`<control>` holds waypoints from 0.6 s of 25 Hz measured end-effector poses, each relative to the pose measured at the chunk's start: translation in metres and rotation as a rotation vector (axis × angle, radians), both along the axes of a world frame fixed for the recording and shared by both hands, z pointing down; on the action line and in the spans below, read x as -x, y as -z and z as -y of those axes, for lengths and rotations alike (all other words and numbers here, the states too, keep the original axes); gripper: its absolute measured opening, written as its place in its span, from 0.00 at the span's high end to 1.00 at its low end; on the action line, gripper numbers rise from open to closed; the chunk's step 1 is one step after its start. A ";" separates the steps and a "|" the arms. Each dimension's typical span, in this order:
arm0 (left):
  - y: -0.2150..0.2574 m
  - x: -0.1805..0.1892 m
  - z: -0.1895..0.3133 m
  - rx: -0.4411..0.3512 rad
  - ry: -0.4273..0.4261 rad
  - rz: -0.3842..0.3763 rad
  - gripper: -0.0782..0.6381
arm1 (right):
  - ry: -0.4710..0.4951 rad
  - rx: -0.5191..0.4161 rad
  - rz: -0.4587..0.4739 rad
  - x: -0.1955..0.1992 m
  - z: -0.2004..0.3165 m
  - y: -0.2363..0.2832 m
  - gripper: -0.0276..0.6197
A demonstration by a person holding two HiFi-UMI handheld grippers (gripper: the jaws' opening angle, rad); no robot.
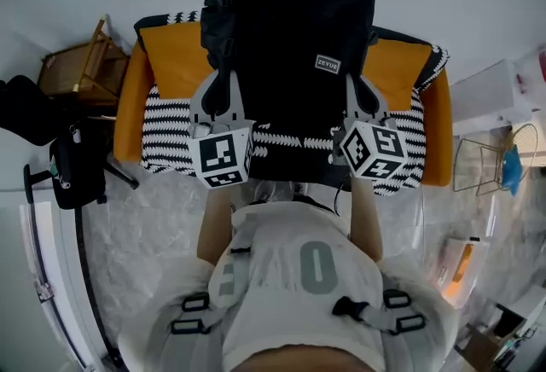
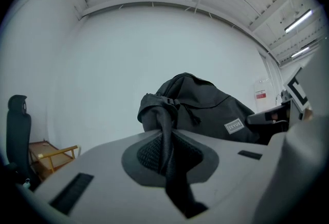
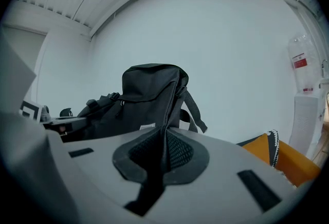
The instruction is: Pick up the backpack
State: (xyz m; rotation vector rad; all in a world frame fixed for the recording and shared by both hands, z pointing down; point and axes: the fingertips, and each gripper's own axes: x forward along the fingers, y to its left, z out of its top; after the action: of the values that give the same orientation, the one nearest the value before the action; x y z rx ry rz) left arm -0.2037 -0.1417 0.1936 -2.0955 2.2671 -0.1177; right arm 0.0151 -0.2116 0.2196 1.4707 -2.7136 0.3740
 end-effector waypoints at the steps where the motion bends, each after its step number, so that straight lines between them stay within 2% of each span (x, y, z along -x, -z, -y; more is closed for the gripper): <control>1: 0.004 -0.001 -0.004 -0.009 -0.005 0.000 0.84 | 0.001 -0.004 0.005 -0.002 -0.005 0.003 0.92; 15: 0.013 -0.013 -0.022 -0.046 -0.025 -0.013 0.84 | -0.013 -0.038 0.019 -0.015 -0.028 0.015 0.92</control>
State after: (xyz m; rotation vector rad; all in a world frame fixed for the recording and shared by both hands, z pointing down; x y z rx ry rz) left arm -0.1911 -0.1194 0.1803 -2.1076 2.2276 -0.0498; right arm 0.0302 -0.1839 0.2050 1.5023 -2.7422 0.3411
